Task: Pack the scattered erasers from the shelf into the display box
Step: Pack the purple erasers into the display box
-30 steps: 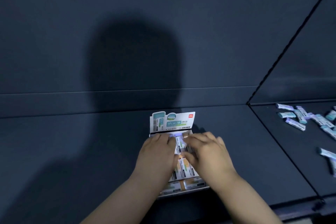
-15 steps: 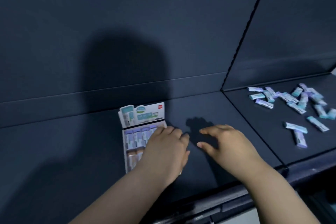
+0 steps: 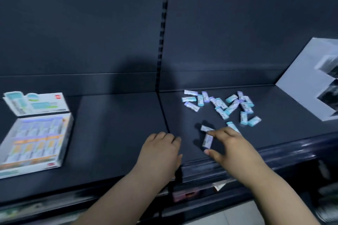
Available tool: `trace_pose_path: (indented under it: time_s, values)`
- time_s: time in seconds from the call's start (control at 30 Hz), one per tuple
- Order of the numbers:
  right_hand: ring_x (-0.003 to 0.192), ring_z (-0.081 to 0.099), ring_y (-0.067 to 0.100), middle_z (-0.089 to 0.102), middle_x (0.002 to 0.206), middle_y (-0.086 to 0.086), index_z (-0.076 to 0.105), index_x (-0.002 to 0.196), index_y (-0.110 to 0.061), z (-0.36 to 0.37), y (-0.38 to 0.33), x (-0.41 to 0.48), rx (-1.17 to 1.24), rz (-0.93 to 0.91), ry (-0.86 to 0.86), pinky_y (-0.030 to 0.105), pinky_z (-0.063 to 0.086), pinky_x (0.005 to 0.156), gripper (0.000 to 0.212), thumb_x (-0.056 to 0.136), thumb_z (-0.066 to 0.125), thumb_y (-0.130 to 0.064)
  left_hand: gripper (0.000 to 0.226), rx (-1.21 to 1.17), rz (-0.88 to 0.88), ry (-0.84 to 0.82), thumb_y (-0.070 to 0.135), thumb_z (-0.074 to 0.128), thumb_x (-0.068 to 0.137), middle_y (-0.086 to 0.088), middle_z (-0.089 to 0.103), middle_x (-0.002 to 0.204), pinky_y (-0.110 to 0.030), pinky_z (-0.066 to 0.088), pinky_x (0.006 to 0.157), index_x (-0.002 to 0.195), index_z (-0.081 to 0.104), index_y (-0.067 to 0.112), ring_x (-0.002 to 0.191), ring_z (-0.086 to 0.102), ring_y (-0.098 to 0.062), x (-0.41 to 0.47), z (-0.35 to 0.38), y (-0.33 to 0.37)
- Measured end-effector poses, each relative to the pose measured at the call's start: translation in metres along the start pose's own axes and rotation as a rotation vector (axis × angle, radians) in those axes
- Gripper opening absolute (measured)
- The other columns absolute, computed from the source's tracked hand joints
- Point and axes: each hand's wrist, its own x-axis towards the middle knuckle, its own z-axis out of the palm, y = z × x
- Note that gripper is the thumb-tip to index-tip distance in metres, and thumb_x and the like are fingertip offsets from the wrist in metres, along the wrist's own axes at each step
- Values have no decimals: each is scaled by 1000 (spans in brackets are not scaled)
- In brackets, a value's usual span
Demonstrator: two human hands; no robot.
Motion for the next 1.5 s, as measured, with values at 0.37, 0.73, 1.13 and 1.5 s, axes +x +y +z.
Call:
trace_pose_path:
  time_s: [0.37,0.73,1.13,1.5]
  values:
    - [120,46,13,47,122,-10,49,131,-29,-11,53,51,82,-49,-1,27,41,98,49,85,62,-39,49,6,-54,32,39,38,97,4,44,137,-29,30,101,142,33,22,125,38,-18,85,14,19]
    - [104,55,14,48,119,-10,55,124,-28,-14,88,113,165,-21,-15,32,46,93,42,84,64,-36,52,-9,-180,-114,39,44,95,-1,39,138,-32,37,101,140,36,16,124,37,-21,155,35,3]
    - [94,50,6,48,122,-8,54,126,-27,-45,176,185,92,-258,-134,24,45,88,41,87,60,-38,50,-13,-557,-169,41,49,92,-8,38,138,-33,34,102,135,44,17,126,34,-26,213,50,47]
    - [106,53,16,51,123,-4,56,124,-26,-29,175,222,82,-397,-259,32,43,95,39,87,61,-35,65,-406,-647,-13,26,65,78,-2,35,128,-21,39,96,138,40,26,111,50,-20,207,49,77]
